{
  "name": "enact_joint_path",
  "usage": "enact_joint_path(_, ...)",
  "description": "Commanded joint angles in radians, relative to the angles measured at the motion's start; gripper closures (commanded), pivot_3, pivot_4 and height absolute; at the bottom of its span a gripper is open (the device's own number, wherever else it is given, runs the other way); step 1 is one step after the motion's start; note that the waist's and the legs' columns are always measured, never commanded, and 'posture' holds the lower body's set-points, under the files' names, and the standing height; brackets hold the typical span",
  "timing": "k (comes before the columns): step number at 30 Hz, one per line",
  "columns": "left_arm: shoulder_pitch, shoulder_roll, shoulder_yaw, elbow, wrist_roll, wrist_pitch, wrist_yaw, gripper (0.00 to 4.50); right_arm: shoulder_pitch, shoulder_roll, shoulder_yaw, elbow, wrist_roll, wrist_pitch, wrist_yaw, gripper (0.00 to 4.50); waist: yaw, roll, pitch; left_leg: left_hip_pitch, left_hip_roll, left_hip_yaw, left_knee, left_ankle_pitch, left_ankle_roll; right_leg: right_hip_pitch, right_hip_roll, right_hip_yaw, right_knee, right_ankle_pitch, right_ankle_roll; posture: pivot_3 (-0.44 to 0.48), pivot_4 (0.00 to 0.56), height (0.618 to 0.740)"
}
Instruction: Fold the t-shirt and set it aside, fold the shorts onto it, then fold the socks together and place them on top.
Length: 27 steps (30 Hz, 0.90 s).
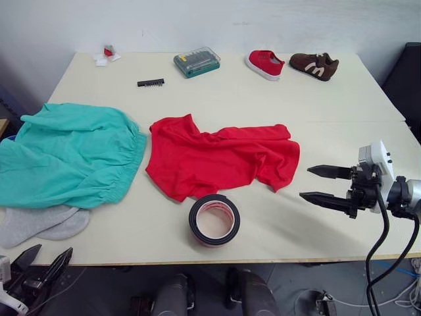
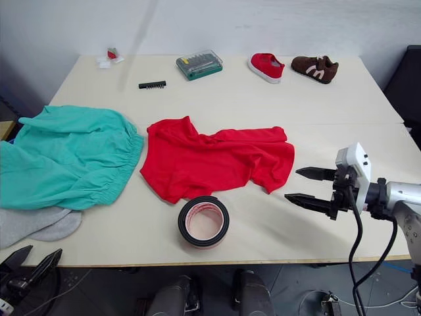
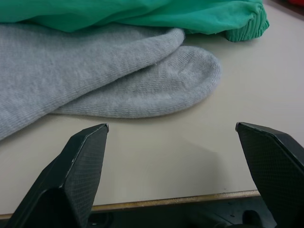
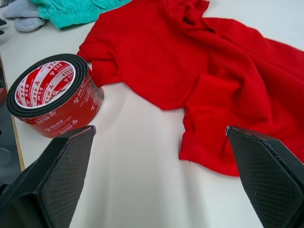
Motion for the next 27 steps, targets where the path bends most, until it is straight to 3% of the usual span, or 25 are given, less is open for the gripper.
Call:
enact_joint_path(1,0.014,0.002,0.029,-0.032,-0.019,-0.005,0.017,0.0,-0.018,-0.008,0.007,0.0,-0.002,-0.018,0.007,0.02,0.0,0.0,0.0,0.0,0.0,0.0,0.0,0.0,0.0,0.0,0.0,0.0,0.0,0.0,0.0,0.0,0.15,0.74)
enact_joint_path(15,0.019,0.001,0.002,-0.118,-0.016,0.036,0.074,0.0,-0.008,-0.01,0.014,-0.022,-0.019,-0.025,-0.008,0.02,0.0,0.0,0.0,0.0,0.0,0.0,0.001,0.0,0.0,0.0,0.0,0.0,0.001,0.0,0.0,0.0,0.15,0.74)
enact_joint_path(27,0.047,0.081,-0.007,-0.262,-0.017,0.067,0.014,0.0,-0.029,-0.026,0.071,-0.145,-0.014,-0.023,0.027,0.02,0.0,0.0,0.0,0.001,0.0,0.0,0.002,0.0,0.0,0.0,0.0,0.0,0.003,0.0,0.0,0.0,0.15,0.74)
